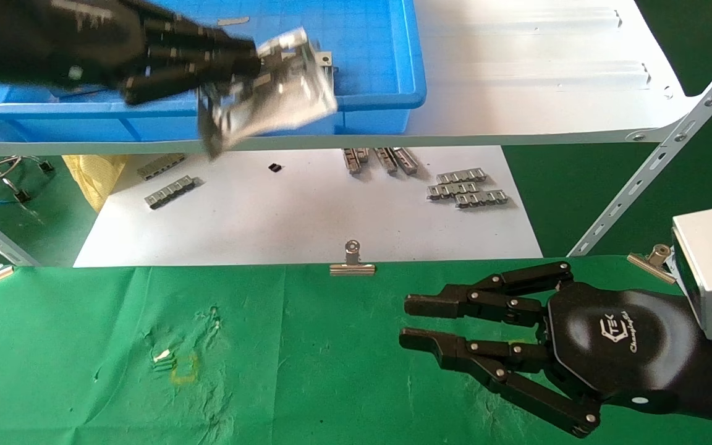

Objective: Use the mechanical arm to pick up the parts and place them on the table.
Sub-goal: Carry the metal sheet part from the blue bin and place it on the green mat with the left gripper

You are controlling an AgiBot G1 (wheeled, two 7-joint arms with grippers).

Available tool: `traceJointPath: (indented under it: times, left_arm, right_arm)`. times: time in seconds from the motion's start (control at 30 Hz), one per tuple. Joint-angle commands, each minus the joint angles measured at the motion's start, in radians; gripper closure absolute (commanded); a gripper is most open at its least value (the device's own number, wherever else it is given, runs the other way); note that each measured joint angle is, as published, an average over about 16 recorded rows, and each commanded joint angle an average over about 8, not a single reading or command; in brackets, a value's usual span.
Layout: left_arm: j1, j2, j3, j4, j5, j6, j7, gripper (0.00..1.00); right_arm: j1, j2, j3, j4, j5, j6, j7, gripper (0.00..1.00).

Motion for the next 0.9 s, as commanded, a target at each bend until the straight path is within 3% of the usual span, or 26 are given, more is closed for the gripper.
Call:
traceJointPath:
  times: [0.03,0.2,0.57,0.73,0.9]
  left_arm:
    - [0.011,-0.018,-0.005,-0.010,-0.013,0.045,0.036,1.00]
    - [0.077,-0.080,0.011,-0.140,-0.097,0.053,0.076,1.00]
    - [0.273,-0.307,0.134,-0.579,-0.456,0.043,0.060,1.00]
    - [0.302,-0.369,0.202,-0.639,-0.508,0.040,0.095,1.00]
    - [0.332,-0.421,0.276,-0.685,-0.495,0.036,0.218,1.00]
  right_arm:
    - [0.000,0.000,0.000,0.000,0.000,0.000,0.000,0.00]
    - [0.000,0.000,0.000,0.000,0.000,0.000,0.000,0.00]
    - [0.000,0.000,0.000,0.000,0.000,0.000,0.000,0.00]
    - [0.000,0.000,0.000,0.000,0.000,0.000,0.000,0.00]
    - [0.000,0.000,0.000,0.000,0.000,0.000,0.000,0.00]
